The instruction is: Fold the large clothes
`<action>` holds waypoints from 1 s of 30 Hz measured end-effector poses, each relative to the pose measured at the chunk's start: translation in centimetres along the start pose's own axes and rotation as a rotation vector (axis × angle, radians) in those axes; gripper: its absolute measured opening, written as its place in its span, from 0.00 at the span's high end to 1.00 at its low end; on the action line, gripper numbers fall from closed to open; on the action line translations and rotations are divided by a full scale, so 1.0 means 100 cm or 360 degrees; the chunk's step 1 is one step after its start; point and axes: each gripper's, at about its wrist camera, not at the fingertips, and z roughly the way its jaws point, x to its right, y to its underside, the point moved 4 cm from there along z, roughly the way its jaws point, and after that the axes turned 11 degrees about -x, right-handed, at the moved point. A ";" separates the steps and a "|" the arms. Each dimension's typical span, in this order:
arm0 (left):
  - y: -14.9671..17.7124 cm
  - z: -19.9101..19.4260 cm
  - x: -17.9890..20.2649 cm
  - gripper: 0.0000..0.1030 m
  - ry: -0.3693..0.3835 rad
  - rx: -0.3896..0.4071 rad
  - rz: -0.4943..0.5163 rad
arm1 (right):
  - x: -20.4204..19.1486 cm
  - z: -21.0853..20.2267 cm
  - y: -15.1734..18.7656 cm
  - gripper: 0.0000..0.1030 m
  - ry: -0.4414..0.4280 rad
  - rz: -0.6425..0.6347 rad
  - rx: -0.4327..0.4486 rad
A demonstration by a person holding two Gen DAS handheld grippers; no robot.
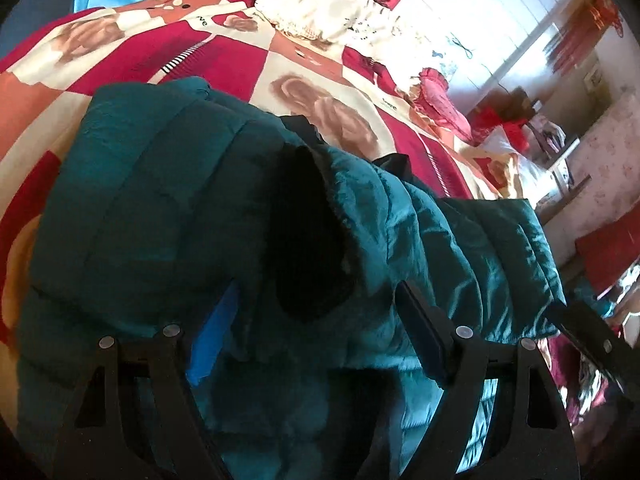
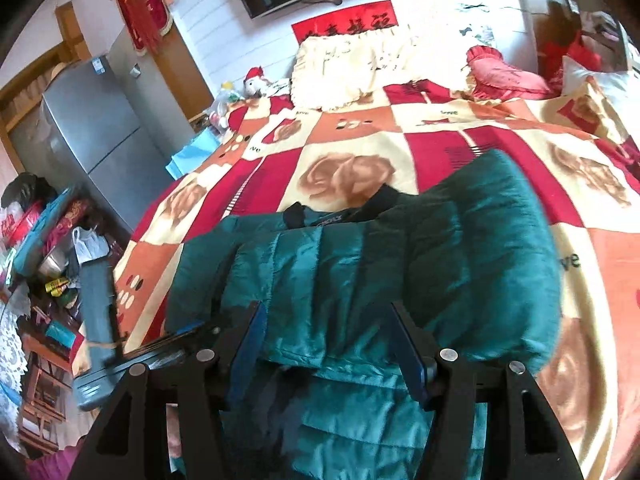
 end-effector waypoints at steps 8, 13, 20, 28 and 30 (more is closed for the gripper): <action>-0.012 0.004 0.002 0.72 0.0064 -0.0014 0.0001 | 0.030 -0.025 0.009 0.42 0.0011 0.0082 0.0053; -0.022 -0.029 -0.018 0.85 0.0122 0.0039 -0.0023 | 0.036 -0.039 0.008 0.42 0.0060 0.0086 0.0117; -0.033 -0.088 -0.063 0.86 0.0007 0.0212 0.0003 | 0.057 -0.033 0.002 0.39 0.0061 0.0247 0.0145; -0.021 -0.069 -0.103 0.86 -0.0125 0.0150 -0.0046 | 0.043 0.043 -0.003 0.39 0.0097 0.0171 -0.0035; -0.019 -0.062 -0.110 0.86 -0.0137 0.0136 -0.0075 | 0.040 0.065 -0.001 0.39 0.0163 0.0140 -0.0097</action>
